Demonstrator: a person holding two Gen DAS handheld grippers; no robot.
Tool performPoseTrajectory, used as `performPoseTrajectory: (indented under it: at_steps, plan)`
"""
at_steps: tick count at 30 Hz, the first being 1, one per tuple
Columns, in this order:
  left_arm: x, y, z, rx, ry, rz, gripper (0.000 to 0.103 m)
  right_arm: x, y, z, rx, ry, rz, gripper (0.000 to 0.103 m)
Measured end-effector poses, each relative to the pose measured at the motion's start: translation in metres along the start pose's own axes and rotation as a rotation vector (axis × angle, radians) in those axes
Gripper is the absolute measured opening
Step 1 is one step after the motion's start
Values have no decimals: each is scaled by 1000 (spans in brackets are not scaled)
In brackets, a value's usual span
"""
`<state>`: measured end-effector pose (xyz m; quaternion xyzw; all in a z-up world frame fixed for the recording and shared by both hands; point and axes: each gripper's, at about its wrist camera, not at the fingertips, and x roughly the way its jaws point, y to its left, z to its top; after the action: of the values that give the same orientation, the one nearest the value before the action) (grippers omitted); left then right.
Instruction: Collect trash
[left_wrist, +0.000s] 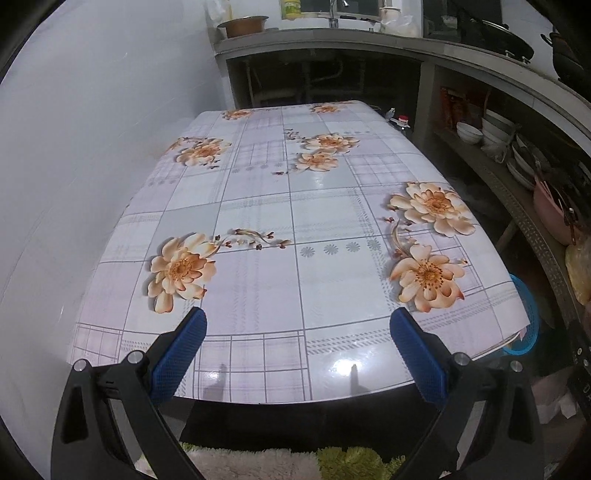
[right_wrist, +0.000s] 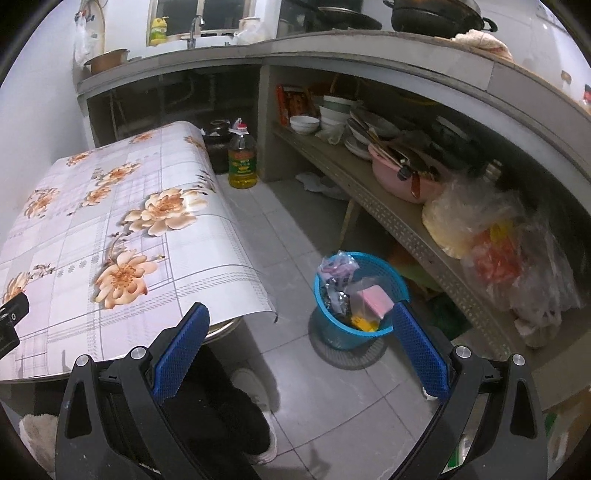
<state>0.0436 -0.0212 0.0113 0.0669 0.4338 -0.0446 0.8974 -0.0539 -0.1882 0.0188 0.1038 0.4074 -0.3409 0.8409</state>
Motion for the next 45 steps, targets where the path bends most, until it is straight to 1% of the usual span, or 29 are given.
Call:
performPoseTrajectory:
  at_steps: [11, 45]
  plan:
    - [1, 4, 2, -14, 5, 2, 97, 1, -1, 1, -3, 4, 2, 95]
    - [3, 0, 0, -3, 23, -3, 97, -4, 4, 1, -12, -3, -1, 95]
